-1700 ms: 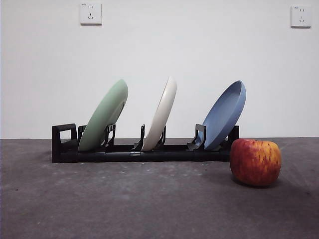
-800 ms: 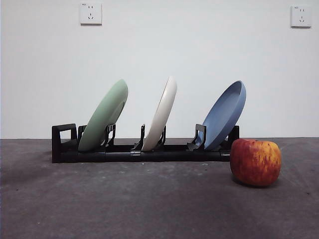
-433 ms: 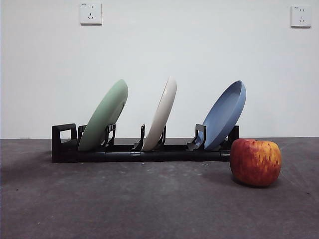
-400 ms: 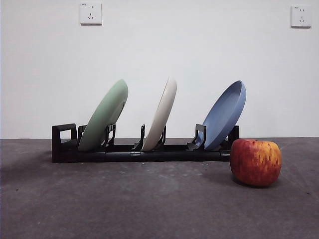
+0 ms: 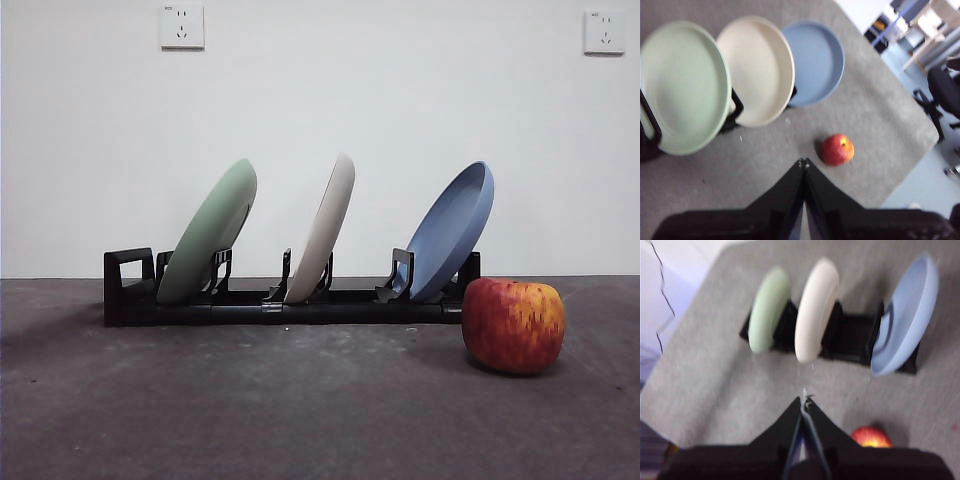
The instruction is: Take the green plate from the plate rack,put the plate on the table,take the apple from the table,put the apple in the plate
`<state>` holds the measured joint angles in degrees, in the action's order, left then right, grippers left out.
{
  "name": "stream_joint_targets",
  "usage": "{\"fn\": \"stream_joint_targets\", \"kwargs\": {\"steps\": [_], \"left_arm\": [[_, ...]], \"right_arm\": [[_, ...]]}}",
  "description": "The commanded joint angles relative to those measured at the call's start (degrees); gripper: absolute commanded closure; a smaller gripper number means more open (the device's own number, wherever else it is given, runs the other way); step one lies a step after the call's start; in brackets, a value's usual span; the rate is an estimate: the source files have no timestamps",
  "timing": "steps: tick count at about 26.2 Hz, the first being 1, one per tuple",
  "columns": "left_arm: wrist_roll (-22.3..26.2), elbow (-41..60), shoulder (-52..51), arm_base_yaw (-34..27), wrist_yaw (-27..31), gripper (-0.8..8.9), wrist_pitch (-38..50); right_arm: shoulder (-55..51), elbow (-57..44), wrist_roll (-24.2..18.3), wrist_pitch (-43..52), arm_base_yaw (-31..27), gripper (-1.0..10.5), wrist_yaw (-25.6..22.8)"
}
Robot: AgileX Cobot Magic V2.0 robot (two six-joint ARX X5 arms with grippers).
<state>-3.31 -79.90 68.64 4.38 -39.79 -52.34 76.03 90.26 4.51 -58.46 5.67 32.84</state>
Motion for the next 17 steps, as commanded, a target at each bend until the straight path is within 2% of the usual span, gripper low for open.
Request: {"fn": "stream_joint_targets", "kwargs": {"steps": [1, 3, 6, 7, 8, 12, 17], "left_arm": [[2.6, -0.9, 2.2, 1.2, -0.3, 8.13, -0.9], [2.6, -0.9, 2.8, 1.9, -0.2, 8.08, -0.6], [2.2, -0.9, 3.2, 4.0, 1.0, 3.95, 2.5], [1.5, -0.9, 3.3, 4.5, 1.0, 3.74, 4.1], [0.9, -1.0, 3.3, 5.0, 1.4, 3.73, 5.4], [0.0, -1.8, 5.4, 8.4, 11.5, 3.74, 10.2], [-0.1, -12.6, 16.6, 11.9, 18.6, 3.74, 6.9]], "right_arm": [[2.1, 1.0, -2.3, -1.1, 0.1, 9.2, 0.0], [3.0, 1.1, -2.3, -1.2, 0.2, 8.7, 0.0], [4.0, 1.1, -2.2, -1.0, 0.3, 5.3, -1.0], [4.0, 1.1, -2.2, -0.9, 0.3, 4.6, -1.4], [4.0, 1.1, -2.2, -0.5, 0.3, 4.5, -1.5], [4.0, 1.1, -1.7, 0.2, 0.4, 4.5, -1.4], [4.0, 1.1, -1.7, 0.3, 1.6, 4.5, -1.4]]}}
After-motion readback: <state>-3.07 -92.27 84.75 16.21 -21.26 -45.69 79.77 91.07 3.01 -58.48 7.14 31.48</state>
